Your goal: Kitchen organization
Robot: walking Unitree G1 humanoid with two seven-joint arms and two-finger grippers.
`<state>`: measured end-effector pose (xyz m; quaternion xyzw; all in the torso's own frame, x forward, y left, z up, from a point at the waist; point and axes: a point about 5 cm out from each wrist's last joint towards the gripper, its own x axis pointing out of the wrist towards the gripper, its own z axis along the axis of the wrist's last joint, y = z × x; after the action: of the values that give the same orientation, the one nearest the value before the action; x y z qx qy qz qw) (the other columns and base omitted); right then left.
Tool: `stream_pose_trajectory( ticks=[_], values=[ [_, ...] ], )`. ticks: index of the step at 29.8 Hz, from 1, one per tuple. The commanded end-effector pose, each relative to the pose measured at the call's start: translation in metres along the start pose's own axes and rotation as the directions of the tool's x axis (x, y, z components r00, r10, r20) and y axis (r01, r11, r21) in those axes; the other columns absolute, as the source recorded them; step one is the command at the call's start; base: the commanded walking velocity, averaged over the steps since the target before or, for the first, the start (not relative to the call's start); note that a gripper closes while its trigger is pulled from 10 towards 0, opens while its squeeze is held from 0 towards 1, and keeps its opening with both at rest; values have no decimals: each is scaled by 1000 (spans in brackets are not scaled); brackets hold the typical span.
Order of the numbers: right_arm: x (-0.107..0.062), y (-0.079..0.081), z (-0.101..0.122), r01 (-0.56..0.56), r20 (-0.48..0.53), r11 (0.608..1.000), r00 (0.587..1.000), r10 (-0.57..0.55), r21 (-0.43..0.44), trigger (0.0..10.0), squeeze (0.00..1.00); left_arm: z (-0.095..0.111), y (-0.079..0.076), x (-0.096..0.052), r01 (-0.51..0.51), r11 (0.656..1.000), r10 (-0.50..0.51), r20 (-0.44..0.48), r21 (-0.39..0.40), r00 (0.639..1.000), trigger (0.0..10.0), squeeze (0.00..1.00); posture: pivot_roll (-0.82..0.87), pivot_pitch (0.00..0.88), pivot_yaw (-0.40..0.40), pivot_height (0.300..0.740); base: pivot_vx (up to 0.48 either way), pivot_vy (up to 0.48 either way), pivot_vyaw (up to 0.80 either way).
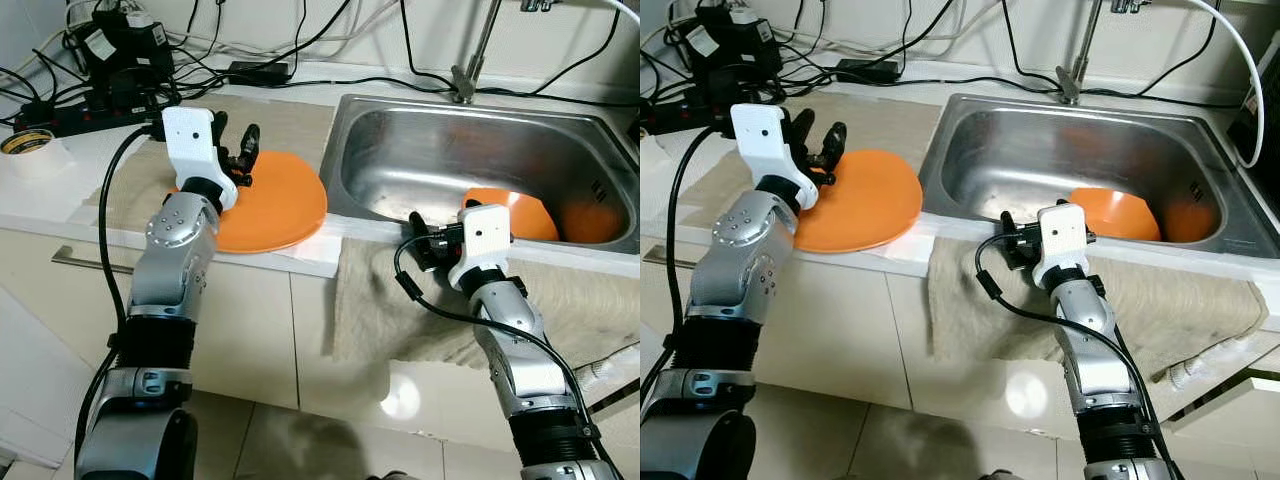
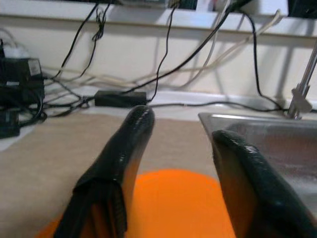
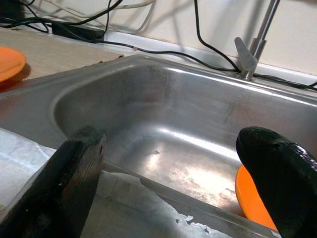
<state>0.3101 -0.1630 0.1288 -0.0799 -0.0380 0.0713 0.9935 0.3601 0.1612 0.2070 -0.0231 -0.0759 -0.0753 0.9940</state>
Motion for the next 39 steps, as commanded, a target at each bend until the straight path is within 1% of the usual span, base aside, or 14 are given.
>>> stream_pose_trajectory(
  ticks=[1,10,18,19,23,25,28,29,30,31,34,35,38,39],
  values=[
    [2,4,-2,-20,-15,1000,1000,20,1,10000,0,1,4,-2,-12,1000,12,-8,6,1000,0,0,22,0,-5,728,0,0,0],
    [0,-1,-3,-15,-15,1000,1000,15,-7,10000,0,5,7,-2,10,999,-9,-21,42,1000,0,0,15,0,0,728,0,0,0],
    [0,-1,-5,-20,-20,1000,1000,20,-13,10000,0,8,17,-3,-2,997,5,-36,83,999,0,0,19,0,-7,728,0,0,0],
    [0,-2,-5,-24,-20,1000,1000,23,-15,10000,0,8,21,-4,-3,995,8,-50,99,999,0,0,19,0,-7,728,0,0,0],
    [0,-1,-5,-27,-20,999,999,27,-16,10000,0,4,24,-8,12,995,-4,-77,102,997,0,0,22,0,-11,728,0,0,0],
    [0,-1,-5,-29,-20,999,999,28,-17,10000,0,3,23,-9,21,995,-12,-89,99,996,0,0,22,0,-11,728,0,0,0],
    [-1,-2,-6,-30,-24,999,999,30,-19,10000,0,5,9,-16,114,991,-105,-115,77,988,0,0,24,0,-11,728,0,0,0],
    [-1,-2,-7,-32,-28,999,999,32,-20,10000,0,11,-1,-18,157,985,-147,-126,74,981,3804,0,24,0,-11,728,0,0,0],
    [-2,-2,-7,-33,-29,999,999,33,-20,10000,0,13,-3,-18,167,983,-157,-128,75,979,3804,0,27,0,-12,728,0,0,0],
    [-2,-1,-8,-35,-30,999,999,34,-20,10000,0,16,-8,-19,189,980,-180,-128,67,975,10000,0,27,0,-12,728,0,0,0],
    [-2,-1,-8,-35,-32,999,999,35,-20,10000,0,18,-10,-20,204,977,-195,-126,60,973,10000,0,28,0,-13,728,0,0,0],
    [-2,0,-9,-38,-33,999,999,37,-18,10000,0,20,-15,-20,242,968,-230,-148,65,962,10000,0,29,0,-11,728,0,0,0],
    [-2,1,-9,-39,-33,999,999,38,-17,10000,0,20,-16,-19,261,962,-246,-171,77,954,10000,0,28,0,-11,728,0,0,0],
    [-2,1,-8,-38,-31,999,999,38,-14,10000,0,16,-18,-20,301,950,-278,-215,82,936,10000,0,29,0,-9,728,0,0,0]
  ],
)
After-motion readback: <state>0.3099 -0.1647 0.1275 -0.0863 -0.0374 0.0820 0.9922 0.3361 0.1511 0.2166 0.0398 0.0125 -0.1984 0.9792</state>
